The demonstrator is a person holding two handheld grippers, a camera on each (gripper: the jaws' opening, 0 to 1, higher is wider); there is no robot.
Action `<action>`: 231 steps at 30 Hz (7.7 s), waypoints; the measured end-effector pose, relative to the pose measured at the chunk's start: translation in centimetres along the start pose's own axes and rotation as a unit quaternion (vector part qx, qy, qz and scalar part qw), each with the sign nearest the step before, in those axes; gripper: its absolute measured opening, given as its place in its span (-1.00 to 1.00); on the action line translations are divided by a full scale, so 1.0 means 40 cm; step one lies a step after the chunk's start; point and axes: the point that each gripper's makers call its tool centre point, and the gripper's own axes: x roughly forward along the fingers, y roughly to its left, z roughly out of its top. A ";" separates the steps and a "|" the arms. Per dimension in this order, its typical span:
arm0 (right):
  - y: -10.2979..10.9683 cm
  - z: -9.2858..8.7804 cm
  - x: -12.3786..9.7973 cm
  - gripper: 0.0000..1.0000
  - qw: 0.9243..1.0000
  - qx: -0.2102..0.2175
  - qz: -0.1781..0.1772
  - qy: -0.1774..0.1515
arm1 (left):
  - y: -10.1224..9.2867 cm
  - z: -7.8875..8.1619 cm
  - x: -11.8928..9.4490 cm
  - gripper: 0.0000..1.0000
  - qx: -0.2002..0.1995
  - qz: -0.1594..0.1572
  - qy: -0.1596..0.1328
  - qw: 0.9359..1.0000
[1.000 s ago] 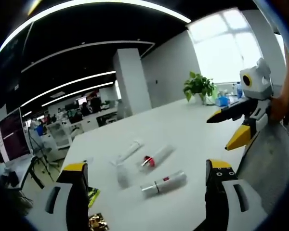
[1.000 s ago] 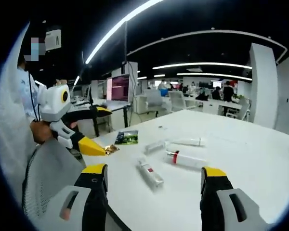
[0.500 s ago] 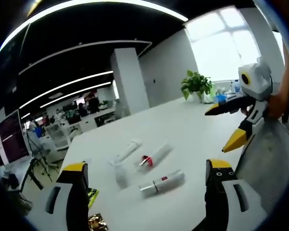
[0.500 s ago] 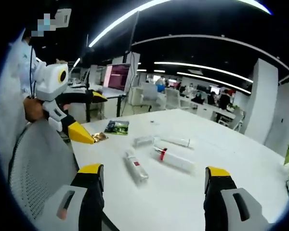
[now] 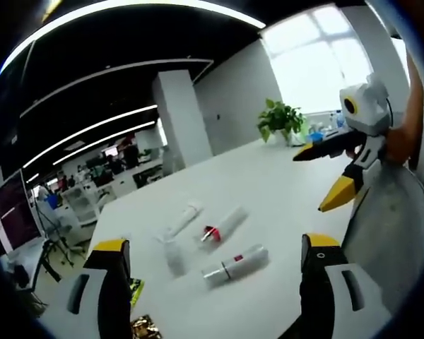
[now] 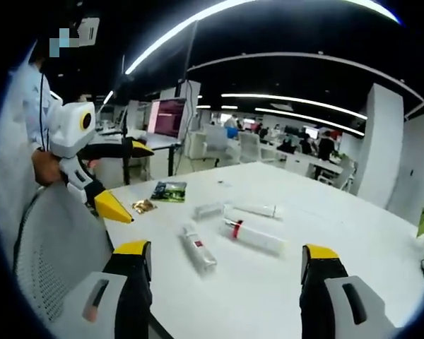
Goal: Arrange the skincare products in the storage area until every visible bottle or jar stands upright without overlapping.
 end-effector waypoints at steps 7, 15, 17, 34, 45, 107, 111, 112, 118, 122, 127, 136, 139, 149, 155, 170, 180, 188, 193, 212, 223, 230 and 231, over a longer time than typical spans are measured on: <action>0.003 0.000 0.002 0.75 1.000 0.001 0.003 0.000 | -0.008 -0.002 -0.001 0.45 0.017 -0.019 0.004 1.000; -0.009 0.007 0.002 0.74 1.000 0.009 0.000 -0.004 | -0.004 -0.002 -0.006 -0.24 0.038 -0.026 0.005 0.999; -0.020 0.015 0.002 0.75 1.000 0.022 -0.002 -0.007 | -0.002 0.006 -0.006 -0.08 0.028 -0.025 -0.004 0.999; -0.097 0.233 0.088 0.98 0.997 -0.041 0.059 0.000 | 0.040 0.008 -0.006 0.73 -0.035 0.016 -0.013 0.999; -0.139 0.427 0.162 0.98 0.991 -0.104 0.080 -0.004 | 0.035 -0.018 -0.004 0.61 -0.018 0.016 0.010 1.000; -0.187 0.264 0.693 0.54 0.848 -0.288 0.338 0.289 | 0.048 -0.081 -0.009 0.05 -0.002 0.044 0.068 0.997; -0.198 0.215 0.728 0.52 0.841 -0.275 0.346 0.312 | 0.054 -0.083 -0.010 0.02 -0.006 0.048 0.066 0.997; -0.202 0.198 0.738 0.51 0.839 -0.270 0.348 0.321 | 0.054 -0.084 -0.010 0.02 -0.006 0.048 0.067 0.997; -0.233 0.109 0.775 0.50 0.824 -0.270 0.342 0.363 | 0.052 -0.092 -0.010 -0.02 -0.001 0.045 0.074 0.996; -0.250 0.046 0.779 0.44 0.796 -0.301 0.348 0.394 | 0.049 -0.093 -0.010 -0.04 -0.003 0.043 0.075 0.996; -0.238 -0.003 0.803 0.31 0.782 -0.312 0.358 0.403 | 0.048 -0.100 -0.009 -0.08 -0.002 0.041 0.080 0.996; -0.237 -0.071 0.850 0.19 0.755 -0.344 0.369 0.420 | 0.051 -0.114 -0.010 -0.12 -0.005 0.042 0.091 0.995; -0.235 -0.091 0.860 0.21 0.755 -0.334 0.374 0.423 | 0.048 -0.120 -0.009 -0.14 -0.004 0.041 0.097 0.994; -0.246 -0.134 0.872 0.05 0.739 -0.356 0.378 0.429 | 0.032 -0.126 -0.007 -0.20 -0.013 0.028 0.101 0.994; -0.250 -0.127 0.883 -0.03 0.752 -0.344 0.373 0.420 | 0.042 -0.113 -0.005 0.06 -0.035 0.040 0.084 0.995; -0.245 -0.125 0.881 -0.48 0.752 -0.347 0.357 0.432 | 0.030 -0.123 0.002 0.24 -0.030 0.030 0.090 0.995; -0.259 -0.127 0.878 -0.62 0.782 -0.316 0.319 0.432 | 0.033 -0.129 0.001 0.16 -0.028 0.032 0.096 0.995; -0.276 -0.059 0.848 -0.66 0.841 -0.285 0.265 0.376 | 0.026 -0.125 0.003 0.16 -0.022 0.026 0.093 0.995; -0.271 -0.019 0.826 -0.68 0.863 -0.250 0.254 0.356 | 0.025 -0.124 0.003 0.11 -0.016 0.025 0.094 0.995; -0.250 0.208 0.692 -0.67 0.917 -0.224 0.222 0.246 | 0.022 -0.119 0.005 0.06 -0.010 0.021 0.095 0.995; -0.251 0.321 0.578 -0.67 0.955 -0.149 0.198 0.164 | 0.029 -0.101 0.003 0.11 -0.015 0.021 0.076 0.997; -0.226 0.372 0.491 -0.66 0.970 -0.097 0.194 0.110 | 0.029 -0.081 0.003 0.17 -0.022 0.014 0.059 0.998; -0.223 0.374 0.486 -0.66 0.971 -0.092 0.194 0.108 | 0.030 -0.079 0.002 0.15 -0.022 0.012 0.058 0.998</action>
